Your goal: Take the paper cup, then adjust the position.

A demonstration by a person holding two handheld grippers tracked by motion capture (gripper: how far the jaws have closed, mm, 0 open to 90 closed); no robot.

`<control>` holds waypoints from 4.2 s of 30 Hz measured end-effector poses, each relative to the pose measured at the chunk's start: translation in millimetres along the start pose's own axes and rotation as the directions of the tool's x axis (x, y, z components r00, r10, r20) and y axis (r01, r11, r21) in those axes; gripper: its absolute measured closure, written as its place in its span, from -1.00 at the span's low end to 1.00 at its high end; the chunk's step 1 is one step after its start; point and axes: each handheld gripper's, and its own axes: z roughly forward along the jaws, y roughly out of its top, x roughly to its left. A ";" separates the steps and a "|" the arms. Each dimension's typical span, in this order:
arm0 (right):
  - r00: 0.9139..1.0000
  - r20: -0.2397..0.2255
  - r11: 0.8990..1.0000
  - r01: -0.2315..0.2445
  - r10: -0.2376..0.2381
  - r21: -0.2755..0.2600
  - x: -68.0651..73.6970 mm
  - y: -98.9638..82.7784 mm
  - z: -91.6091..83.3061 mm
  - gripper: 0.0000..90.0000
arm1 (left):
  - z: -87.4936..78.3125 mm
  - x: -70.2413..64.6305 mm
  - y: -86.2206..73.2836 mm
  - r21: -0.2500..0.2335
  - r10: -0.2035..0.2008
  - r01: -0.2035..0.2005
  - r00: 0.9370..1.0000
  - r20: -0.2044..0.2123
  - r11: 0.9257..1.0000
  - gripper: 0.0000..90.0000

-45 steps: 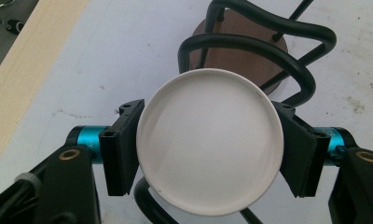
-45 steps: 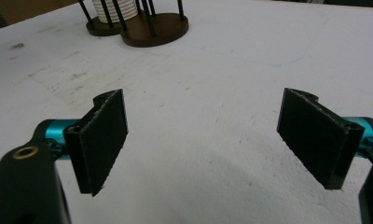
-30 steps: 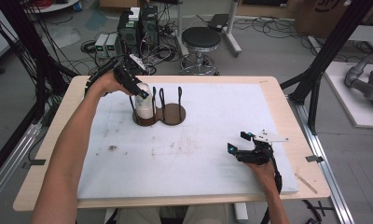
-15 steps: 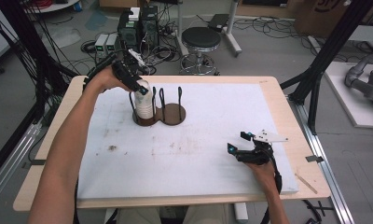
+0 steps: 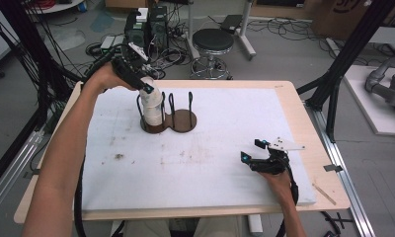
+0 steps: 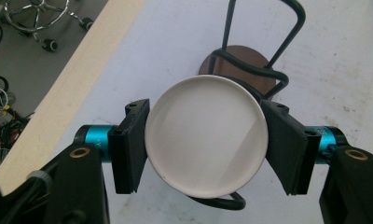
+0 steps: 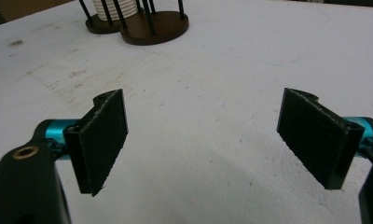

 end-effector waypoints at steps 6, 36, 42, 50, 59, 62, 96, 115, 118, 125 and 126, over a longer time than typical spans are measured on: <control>1.000 0.000 1.000 -0.004 0.004 0.001 0.4 0.0 -0.2 -0.63 | -13.5 -3.9 7.6 -0.016 0.006 -0.006 1.000 -0.009 1.000 -0.19; 1.000 0.000 1.000 -0.001 0.001 0.006 0.8 0.1 0.0 -0.63 | -59.7 -32.1 6.7 -0.207 0.014 -0.015 1.000 -0.008 0.978 -0.19; 1.000 0.004 1.000 -0.004 0.004 0.001 0.5 0.0 -0.1 -0.63 | -62.4 -49.4 -9.0 -0.275 0.027 -0.021 0.999 0.017 0.961 -0.18; 1.000 0.007 1.000 0.000 0.000 0.002 0.3 0.1 0.1 -0.63 | -62.6 -77.5 -26.7 -0.372 0.038 -0.020 0.998 0.043 0.928 -0.18; 1.000 0.010 1.000 0.003 -0.003 -0.002 1.2 -0.3 -0.6 -0.63 | -60.7 -103.4 -55.6 -0.507 0.079 -0.018 0.992 0.098 0.862 -0.18; 1.000 0.006 1.000 -0.007 0.007 -0.002 0.9 -0.3 -0.7 -0.63 | -56.5 -107.1 -70.1 -0.555 0.081 -0.003 0.990 0.117 0.832 -0.18; 1.000 0.001 1.000 0.006 -0.006 0.003 0.7 0.1 0.0 -0.63 | 17.9 -166.6 -133.0 -0.628 0.161 0.009 0.964 0.213 0.778 -0.18; 1.000 -0.004 1.000 -0.010 0.010 0.014 -0.3 0.7 0.8 -0.63 | 16.0 -161.6 -138.8 -0.623 0.137 0.015 0.971 0.196 0.782 -0.18; 1.000 -0.003 1.000 -0.012 0.012 0.020 -0.7 0.9 1.1 -0.63 | 16.0 -160.0 -141.3 -0.624 0.131 0.020 0.972 0.196 0.781 -0.18; 0.999 -0.042 1.000 0.010 -0.010 0.002 1.3 7.2 -1.9 -0.63 | 17.1 -157.3 -142.9 -0.640 0.128 0.036 0.970 0.208 0.767 -0.18; 0.999 -0.047 1.000 0.019 -0.019 -0.010 2.4 9.6 -3.0 -0.63 | 17.6 -157.1 -142.6 -0.640 0.129 0.035 0.970 0.208 0.767 -0.18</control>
